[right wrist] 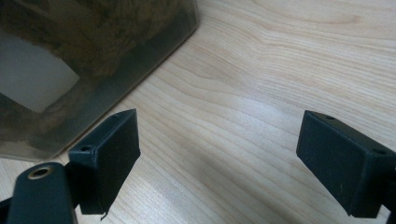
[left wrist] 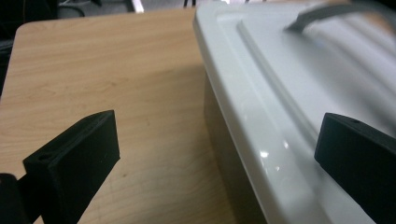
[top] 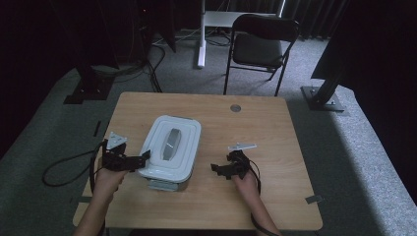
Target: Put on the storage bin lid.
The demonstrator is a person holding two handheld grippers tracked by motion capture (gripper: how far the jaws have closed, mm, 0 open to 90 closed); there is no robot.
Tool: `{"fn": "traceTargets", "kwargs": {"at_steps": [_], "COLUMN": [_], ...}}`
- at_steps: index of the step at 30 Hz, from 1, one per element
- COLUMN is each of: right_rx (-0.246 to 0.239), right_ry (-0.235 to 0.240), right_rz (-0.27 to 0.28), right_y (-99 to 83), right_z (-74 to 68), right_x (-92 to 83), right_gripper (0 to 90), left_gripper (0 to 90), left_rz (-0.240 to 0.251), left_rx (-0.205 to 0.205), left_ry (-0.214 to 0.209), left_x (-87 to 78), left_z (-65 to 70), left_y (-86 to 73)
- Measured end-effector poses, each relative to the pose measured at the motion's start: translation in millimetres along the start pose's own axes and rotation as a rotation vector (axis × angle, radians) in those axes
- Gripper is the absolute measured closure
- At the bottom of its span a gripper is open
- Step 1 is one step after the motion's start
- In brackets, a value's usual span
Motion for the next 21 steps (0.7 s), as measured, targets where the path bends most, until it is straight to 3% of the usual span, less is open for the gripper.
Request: {"fn": "traceTargets", "kwargs": {"at_steps": [4,8,16,21], "right_rx": [-0.001,0.002,0.000,-0.001], "right_ry": [-0.004,-0.005,-0.006,-0.004], "right_rz": [0.004,0.003,0.008,0.017], "right_y": [1.5,0.9,3.6,6.9], "right_z": [1.2,2.0,1.1,-0.8], "right_x": [-1.4,-1.6,-1.6,-0.2], "right_gripper": [12.5,12.5,12.5,12.5], "left_gripper": [0.7,0.7,0.7,0.7], "left_rz": [0.041,0.057,0.074,0.049], "left_rx": [-0.014,-0.020,-0.080,-0.099], "left_ry": [-0.001,0.025,0.068,0.077], "left_x": [-8.6,-14.1,-11.9,-0.4], "left_z": [-4.5,-17.1,-49.6,-64.2], "left_y": [6.2,5.4,-12.7,-27.3]}}
Point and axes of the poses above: each handheld gripper's, and its own axes: x roughly forward along the jaws, y roughly out of its top, z roughly to its right, the point moved 10 cm from there along x, roughly forward along the jaws, and after that the axes turned 8 degrees about -y, right-handed, at the moved point
